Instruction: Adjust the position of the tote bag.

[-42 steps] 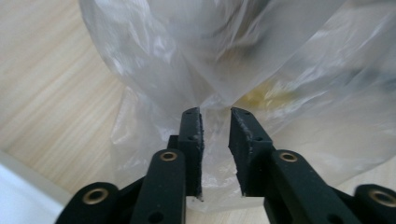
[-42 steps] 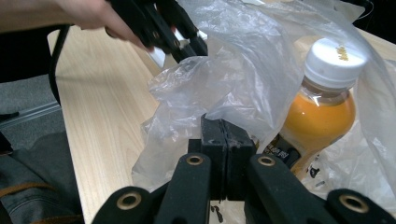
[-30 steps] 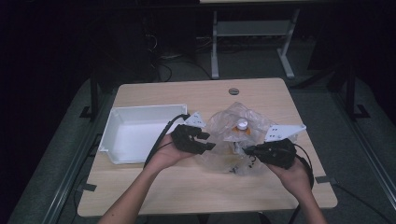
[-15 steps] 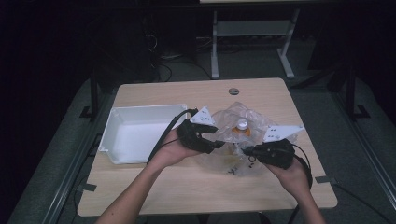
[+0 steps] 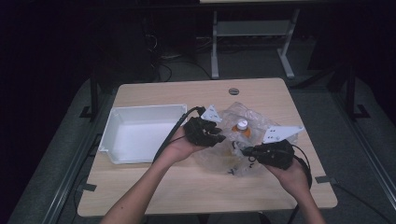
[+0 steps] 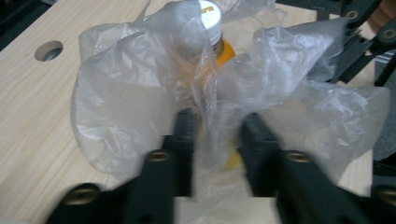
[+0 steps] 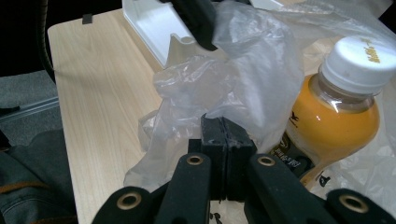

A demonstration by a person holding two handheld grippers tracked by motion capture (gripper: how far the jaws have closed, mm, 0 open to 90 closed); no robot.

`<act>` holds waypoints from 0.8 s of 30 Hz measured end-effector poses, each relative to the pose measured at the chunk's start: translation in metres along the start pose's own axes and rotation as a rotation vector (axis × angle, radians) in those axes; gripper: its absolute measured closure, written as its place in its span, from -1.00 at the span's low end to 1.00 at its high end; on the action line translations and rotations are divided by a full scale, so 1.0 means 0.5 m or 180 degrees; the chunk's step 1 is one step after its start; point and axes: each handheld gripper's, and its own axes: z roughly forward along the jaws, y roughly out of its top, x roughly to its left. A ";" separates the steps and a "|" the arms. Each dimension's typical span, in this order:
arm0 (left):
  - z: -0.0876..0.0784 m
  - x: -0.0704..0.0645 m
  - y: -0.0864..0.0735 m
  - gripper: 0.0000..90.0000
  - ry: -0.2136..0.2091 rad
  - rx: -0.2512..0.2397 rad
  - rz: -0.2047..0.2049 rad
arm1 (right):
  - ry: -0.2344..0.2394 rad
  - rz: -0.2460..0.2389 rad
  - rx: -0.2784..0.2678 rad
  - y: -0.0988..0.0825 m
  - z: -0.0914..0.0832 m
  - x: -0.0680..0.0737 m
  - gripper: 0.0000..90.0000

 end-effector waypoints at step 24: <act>0.021 0.005 -0.032 0.98 0.0010 0.0025 0.0052 | -0.0141 0.0201 -0.0167 -0.025 -0.102 -0.057 0.17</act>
